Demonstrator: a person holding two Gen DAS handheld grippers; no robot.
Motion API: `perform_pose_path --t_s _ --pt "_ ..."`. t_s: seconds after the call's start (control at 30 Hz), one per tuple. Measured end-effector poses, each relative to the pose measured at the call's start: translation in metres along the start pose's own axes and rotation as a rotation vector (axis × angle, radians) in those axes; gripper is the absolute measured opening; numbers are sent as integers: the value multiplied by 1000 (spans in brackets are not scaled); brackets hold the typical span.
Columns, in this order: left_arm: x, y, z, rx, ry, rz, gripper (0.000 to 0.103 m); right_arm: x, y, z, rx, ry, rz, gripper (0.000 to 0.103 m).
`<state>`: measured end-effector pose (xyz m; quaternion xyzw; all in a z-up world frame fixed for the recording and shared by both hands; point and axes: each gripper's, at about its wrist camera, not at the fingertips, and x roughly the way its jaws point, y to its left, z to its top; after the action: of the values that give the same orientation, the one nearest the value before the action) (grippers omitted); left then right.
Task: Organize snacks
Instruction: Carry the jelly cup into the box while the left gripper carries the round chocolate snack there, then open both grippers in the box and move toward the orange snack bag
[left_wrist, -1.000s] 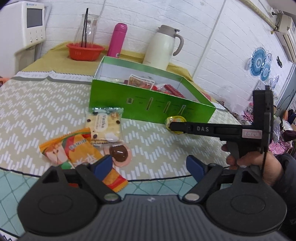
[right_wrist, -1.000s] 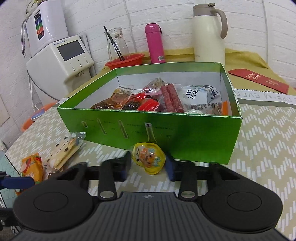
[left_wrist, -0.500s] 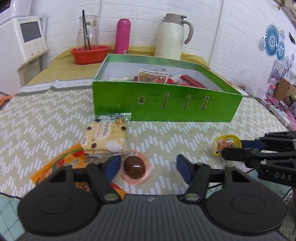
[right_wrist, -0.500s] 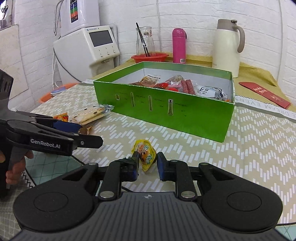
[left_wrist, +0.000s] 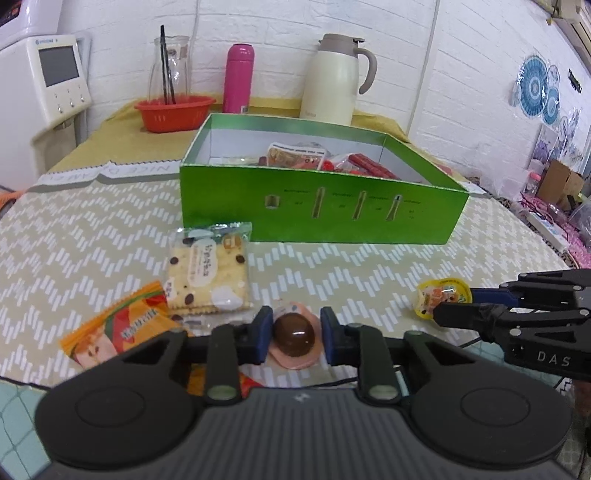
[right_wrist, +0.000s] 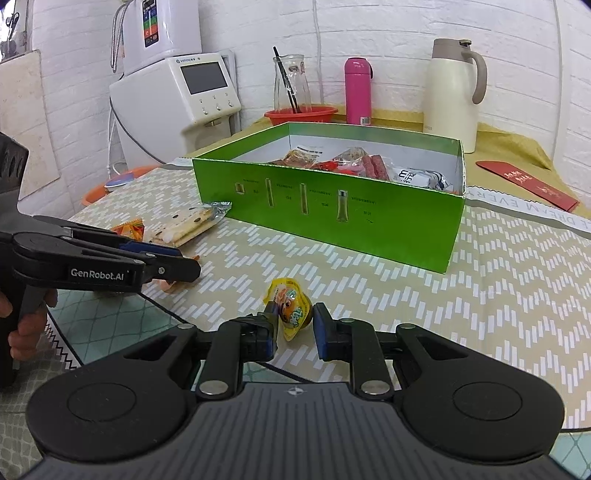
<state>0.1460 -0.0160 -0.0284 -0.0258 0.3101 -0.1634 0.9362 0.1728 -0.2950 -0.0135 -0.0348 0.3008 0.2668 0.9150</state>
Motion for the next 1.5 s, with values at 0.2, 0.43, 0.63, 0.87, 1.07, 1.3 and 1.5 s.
perform_pose_path --t_s 0.2,0.43,0.63,0.87,1.07,1.3,1.5 --pt "-22 -3 5 -48 -50 -65 22 -16 8 9 -41 -56 5 35" --pt "-46 -10 38 -70 -134 -149 22 -33 10 28 -51 -147 -5 35" --pt "-39 -12 78 -88 -196 -174 22 -35 -4 49 -11 -224 -52 35" --pt "-3 -16 111 -81 -189 -136 22 -12 -23 65 -7 -275 -210 35" --pt "35 -14 125 -98 -133 -112 22 13 -47 72 40 -250 -243 35" --pt "62 -16 129 -75 -102 -82 50 37 -62 75 55 -238 -239 56" --pt "60 -6 124 -115 -182 6 78 38 -57 69 -3 -250 -249 103"
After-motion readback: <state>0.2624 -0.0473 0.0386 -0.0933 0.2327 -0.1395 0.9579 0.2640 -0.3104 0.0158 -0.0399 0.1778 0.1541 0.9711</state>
